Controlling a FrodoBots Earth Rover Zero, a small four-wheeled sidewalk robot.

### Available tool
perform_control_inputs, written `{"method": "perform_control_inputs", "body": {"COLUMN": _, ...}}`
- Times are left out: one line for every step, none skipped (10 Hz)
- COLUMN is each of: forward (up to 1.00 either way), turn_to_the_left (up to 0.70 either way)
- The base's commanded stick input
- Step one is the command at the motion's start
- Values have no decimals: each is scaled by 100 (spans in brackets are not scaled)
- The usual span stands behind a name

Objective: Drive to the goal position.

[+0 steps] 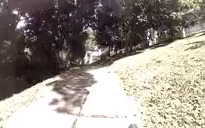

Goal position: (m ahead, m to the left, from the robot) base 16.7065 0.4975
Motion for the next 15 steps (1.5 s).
{"method": "perform_control_inputs", "body": {"forward": 50, "turn_to_the_left": 0}}
{"method": "perform_control_inputs", "body": {"forward": 50, "turn_to_the_left": 0}}
{"method": "perform_control_inputs", "body": {"forward": 50, "turn_to_the_left": 0}}
{"method": "perform_control_inputs", "body": {"forward": 50, "turn_to_the_left": 0}}
{"method": "perform_control_inputs", "body": {"forward": 50, "turn_to_the_left": 0}}
{"method": "perform_control_inputs", "body": {"forward": 50, "turn_to_the_left": 0}}
{"method": "perform_control_inputs", "body": {"forward": 50, "turn_to_the_left": 0}}
{"method": "perform_control_inputs", "body": {"forward": 50, "turn_to_the_left": 0}}
{"method": "perform_control_inputs", "body": {"forward": 50, "turn_to_the_left": 0}}
{"method": "perform_control_inputs", "body": {"forward": 50, "turn_to_the_left": 0}}
{"method": "perform_control_inputs", "body": {"forward": 50, "turn_to_the_left": 0}}
{"method": "perform_control_inputs", "body": {"forward": 50, "turn_to_the_left": 0}}
{"method": "perform_control_inputs", "body": {"forward": 50, "turn_to_the_left": 0}}
{"method": "perform_control_inputs", "body": {"forward": 50, "turn_to_the_left": 0}}
{"method": "perform_control_inputs", "body": {"forward": 50, "turn_to_the_left": 0}}
